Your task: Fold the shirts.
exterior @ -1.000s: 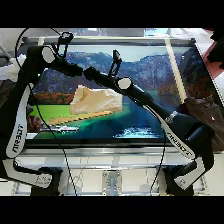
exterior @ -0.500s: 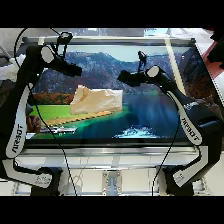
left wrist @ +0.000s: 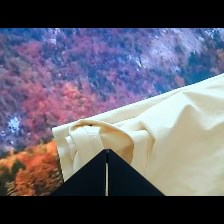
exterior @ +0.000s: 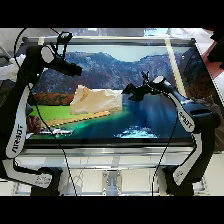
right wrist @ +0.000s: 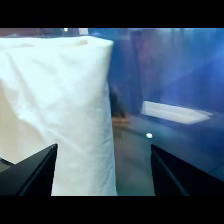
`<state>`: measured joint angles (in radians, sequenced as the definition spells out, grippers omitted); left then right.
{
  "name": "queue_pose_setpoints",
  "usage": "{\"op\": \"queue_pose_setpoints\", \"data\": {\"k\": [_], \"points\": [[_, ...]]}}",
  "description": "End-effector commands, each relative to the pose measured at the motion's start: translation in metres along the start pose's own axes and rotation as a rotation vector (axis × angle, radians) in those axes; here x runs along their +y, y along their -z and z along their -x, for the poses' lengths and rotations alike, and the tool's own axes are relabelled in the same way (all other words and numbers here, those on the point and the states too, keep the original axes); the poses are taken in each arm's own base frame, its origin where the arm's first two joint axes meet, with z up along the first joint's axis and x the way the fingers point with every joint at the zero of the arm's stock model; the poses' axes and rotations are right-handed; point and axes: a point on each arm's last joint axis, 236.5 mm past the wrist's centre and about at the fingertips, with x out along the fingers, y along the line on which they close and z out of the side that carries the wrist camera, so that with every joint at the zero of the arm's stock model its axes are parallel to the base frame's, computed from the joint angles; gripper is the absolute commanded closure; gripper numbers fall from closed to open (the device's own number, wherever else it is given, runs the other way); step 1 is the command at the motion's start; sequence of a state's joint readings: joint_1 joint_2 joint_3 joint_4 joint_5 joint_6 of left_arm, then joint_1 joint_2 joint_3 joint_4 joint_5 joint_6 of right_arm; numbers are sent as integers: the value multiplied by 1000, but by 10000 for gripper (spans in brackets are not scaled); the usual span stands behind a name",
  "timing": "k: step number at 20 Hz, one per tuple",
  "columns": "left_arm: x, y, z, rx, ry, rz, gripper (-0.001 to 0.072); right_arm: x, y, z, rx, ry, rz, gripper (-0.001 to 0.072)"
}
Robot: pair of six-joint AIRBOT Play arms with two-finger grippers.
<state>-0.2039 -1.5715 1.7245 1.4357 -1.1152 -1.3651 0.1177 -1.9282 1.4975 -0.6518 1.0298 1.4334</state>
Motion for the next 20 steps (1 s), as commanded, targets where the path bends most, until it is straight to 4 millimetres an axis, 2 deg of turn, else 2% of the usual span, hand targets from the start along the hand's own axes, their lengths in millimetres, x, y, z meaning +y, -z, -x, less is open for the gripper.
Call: {"op": "queue_pose_setpoints", "data": {"k": [1,3,4,5,9,10,11,12,13,14,15,17,20], "points": [[0,0,1,0,-1,0,700,13,6,-24,33,-134,-36,63],[0,0,1,0,0,1,700,21,8,-40,29,-175,-59,64],[0,1,1,2,1,1,700,25,9,-47,28,-186,-70,118],[0,1,1,5,2,1,700,31,9,-52,19,-199,-77,119],[-1,2,1,7,4,2,700,49,17,-63,22,-230,-53,128],[-1,2,1,8,5,2,700,50,18,-64,25,-229,-55,153],[-1,2,1,10,5,2,700,52,21,-66,31,-230,-55,229],[-1,3,1,15,6,1,700,55,25,-68,42,-234,-51,351],[-1,5,1,20,7,1,700,57,29,-70,48,-234,-44,528],[-2,6,1,27,8,1,700,60,30,-72,47,-236,-31,671],[-2,8,1,34,9,-2,700,64,29,-71,39,-254,-18,680],[-1,10,1,41,6,-5,701,83,17,-58,5,-346,-10,681],[-1,10,1,41,4,-6,700,103,-20,-8,-112,-424,51,682]]}}
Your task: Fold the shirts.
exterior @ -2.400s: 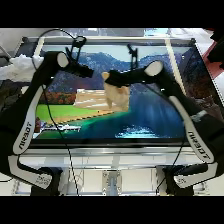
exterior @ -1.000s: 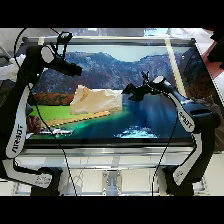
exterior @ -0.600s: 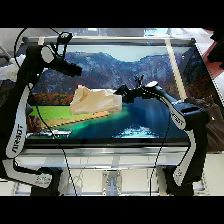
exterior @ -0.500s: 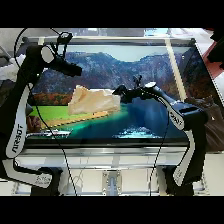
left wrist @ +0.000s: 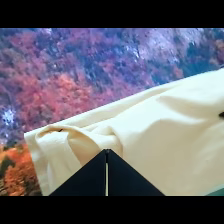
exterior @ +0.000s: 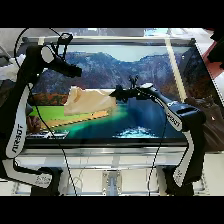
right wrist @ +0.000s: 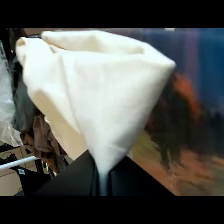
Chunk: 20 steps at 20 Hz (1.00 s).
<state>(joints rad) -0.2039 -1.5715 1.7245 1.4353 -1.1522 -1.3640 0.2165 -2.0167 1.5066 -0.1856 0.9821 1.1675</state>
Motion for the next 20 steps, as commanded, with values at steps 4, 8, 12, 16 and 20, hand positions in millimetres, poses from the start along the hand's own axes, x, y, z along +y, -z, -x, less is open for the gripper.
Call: {"op": "queue_pose_setpoints", "data": {"k": [4,8,12,16,20], "points": [[1,1,1,5,-3,-4,700,78,-87,125,-278,-107,153,684],[1,1,1,5,-3,-4,700,85,-118,245,-462,31,204,684],[1,1,1,5,-3,-3,700,55,-110,376,-620,336,152,685],[0,1,1,6,1,1,700,19,-56,506,-736,626,23,685],[-2,8,1,33,8,2,700,-22,36,613,-794,892,-196,684]]}}
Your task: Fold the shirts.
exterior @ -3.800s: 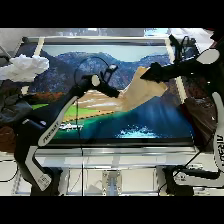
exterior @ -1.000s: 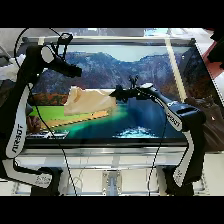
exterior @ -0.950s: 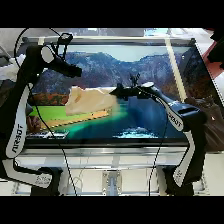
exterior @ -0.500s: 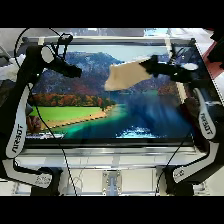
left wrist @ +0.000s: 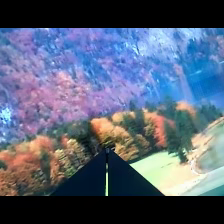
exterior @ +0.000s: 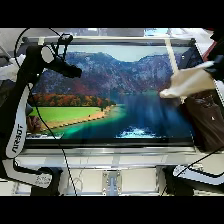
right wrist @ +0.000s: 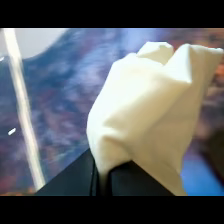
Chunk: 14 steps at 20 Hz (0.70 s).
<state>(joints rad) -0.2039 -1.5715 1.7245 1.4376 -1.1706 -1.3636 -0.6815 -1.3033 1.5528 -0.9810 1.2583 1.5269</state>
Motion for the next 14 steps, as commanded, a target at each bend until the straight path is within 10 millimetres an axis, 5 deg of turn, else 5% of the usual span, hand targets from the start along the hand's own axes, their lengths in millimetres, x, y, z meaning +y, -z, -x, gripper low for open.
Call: {"op": "queue_pose_setpoints", "data": {"k": [1,3,6,10,12,13,14], "points": [[-4,5,1,22,13,4,700,-115,25,89,32,367,-125,685],[-9,7,1,33,36,11,700,-167,53,131,102,542,-203,684],[-24,4,2,18,98,36,700,-212,91,164,195,656,-266,684],[-39,0,4,6,160,61,699,-258,141,170,331,784,-332,683],[-41,0,4,5,168,64,699,-269,153,154,348,776,-335,673],[-42,-1,4,3,176,68,700,-270,159,143,357,754,-342,588],[-45,-1,5,2,187,71,700,-271,165,134,363,732,-350,415]]}}
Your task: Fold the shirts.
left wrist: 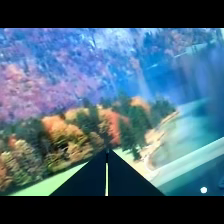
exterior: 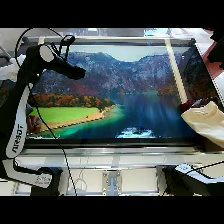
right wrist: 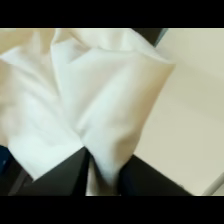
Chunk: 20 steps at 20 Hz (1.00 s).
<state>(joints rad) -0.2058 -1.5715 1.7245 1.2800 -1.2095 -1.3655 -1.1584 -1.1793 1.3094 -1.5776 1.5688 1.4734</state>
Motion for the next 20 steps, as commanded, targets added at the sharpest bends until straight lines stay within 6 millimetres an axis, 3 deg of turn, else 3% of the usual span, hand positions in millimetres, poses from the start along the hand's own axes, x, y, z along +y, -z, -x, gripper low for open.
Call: {"op": "queue_pose_setpoints", "data": {"k": [1,4,6,8,10,12,14,16,20], "points": [[-12,-1,1,-5,50,17,699,-1,16,-33,55,-10,-8,359],[-13,1,1,5,55,18,700,17,11,-26,27,-84,-36,359],[-13,1,1,4,55,18,699,52,-13,1,-92,-233,-50,359],[-14,2,1,7,56,18,699,102,-40,50,-236,-462,-40,361],[-14,6,1,24,60,18,700,149,-55,114,-368,-703,14,367],[-16,12,1,52,65,17,700,181,-58,172,-471,-885,54,367],[-16,13,1,56,67,17,700,213,-42,213,-505,-1027,125,367],[-16,11,1,47,65,18,700,248,-7,211,-427,-1038,267,367],[-19,19,2,83,77,19,700,302,60,162,-304,-808,632,367]]}}
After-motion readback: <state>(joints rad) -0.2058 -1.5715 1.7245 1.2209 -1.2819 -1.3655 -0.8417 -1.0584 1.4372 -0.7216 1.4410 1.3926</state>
